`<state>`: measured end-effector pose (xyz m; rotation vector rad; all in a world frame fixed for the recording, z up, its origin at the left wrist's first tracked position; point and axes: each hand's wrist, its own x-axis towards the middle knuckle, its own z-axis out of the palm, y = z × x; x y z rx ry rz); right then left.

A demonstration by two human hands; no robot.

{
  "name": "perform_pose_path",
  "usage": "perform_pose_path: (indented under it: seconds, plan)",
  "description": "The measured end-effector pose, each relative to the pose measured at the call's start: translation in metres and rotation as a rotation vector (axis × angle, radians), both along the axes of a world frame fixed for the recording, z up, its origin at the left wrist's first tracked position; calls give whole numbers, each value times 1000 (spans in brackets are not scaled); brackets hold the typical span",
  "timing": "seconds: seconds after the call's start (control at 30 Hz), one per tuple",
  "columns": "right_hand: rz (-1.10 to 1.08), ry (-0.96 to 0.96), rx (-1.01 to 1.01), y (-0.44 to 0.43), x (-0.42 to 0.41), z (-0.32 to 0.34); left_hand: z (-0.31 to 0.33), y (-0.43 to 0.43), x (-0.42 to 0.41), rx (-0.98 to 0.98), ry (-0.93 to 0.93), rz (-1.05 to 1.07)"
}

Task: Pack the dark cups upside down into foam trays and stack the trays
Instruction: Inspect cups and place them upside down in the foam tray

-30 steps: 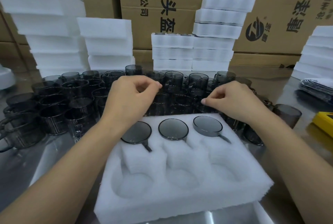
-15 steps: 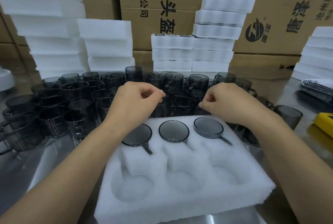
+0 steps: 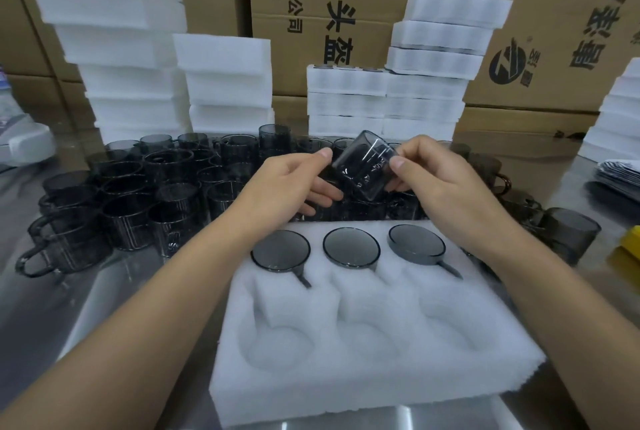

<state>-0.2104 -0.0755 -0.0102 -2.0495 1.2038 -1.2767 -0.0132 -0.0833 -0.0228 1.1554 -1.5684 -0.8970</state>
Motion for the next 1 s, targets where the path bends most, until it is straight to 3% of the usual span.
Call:
perform_pose_path:
  seconds: [0.27, 0.6, 1.0]
  plan:
    - [23, 165, -147, 3, 10, -18, -1, 1, 6, 153, 19, -112]
    - [42, 181, -259, 4, 8, -20, -2, -3, 10, 58, 109, -135]
    - [74, 227, -348, 6, 7, -19, -3, -5, 12, 109, 325, -209]
